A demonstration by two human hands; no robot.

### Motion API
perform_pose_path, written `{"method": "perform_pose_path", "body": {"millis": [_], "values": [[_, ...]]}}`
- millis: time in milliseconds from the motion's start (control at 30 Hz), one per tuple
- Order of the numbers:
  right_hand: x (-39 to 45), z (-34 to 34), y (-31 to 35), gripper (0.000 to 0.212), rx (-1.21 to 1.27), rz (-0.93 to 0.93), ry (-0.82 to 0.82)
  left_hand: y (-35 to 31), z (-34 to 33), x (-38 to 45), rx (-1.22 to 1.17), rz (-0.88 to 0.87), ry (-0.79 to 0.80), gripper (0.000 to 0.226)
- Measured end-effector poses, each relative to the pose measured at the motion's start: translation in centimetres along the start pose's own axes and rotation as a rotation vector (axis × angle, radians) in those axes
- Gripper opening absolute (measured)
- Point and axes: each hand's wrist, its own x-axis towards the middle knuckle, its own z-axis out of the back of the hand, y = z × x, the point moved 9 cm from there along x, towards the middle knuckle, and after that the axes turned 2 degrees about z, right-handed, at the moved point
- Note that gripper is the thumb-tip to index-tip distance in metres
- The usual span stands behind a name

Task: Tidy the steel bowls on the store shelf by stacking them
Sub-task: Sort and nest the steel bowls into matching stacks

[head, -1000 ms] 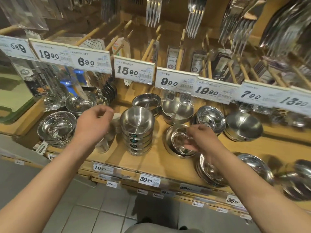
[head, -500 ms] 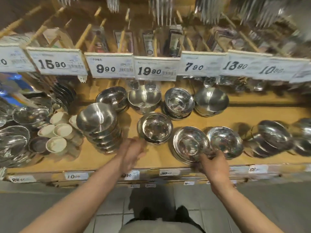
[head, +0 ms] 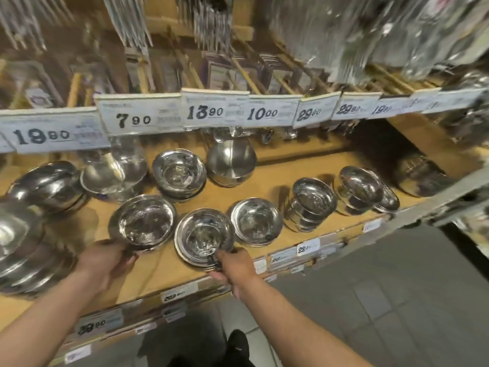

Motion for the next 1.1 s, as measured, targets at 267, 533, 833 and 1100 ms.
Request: {"method": "perform_pose_path", "body": {"millis": [267, 533, 833, 1100], "values": [[-0.2, 0.0, 0.6, 0.037, -0.033, 0.019, 0.012, 0.5, -0.2, -0.6, 0.011, 0.022, 0.014, 0.005], [-0.2, 0.0, 0.6, 0.028, -0.045, 0.002, 0.022, 3.7, 1.3, -3.8, -0.061, 0.054, 0.062, 0.022], [0.0, -1.2, 0.4, 0.022, -0.031, 0.004, 0.081, 1.5, 3.9, -6.1, 0.347, -0.225, -0.125, 0.049], [-0.7, -1.7, 1.3, 0.017, 0.026, 0.037, 0.11, -3.4, 1.3, -8.9, 0.686, -0.516, -0.138, 0.045]]}}
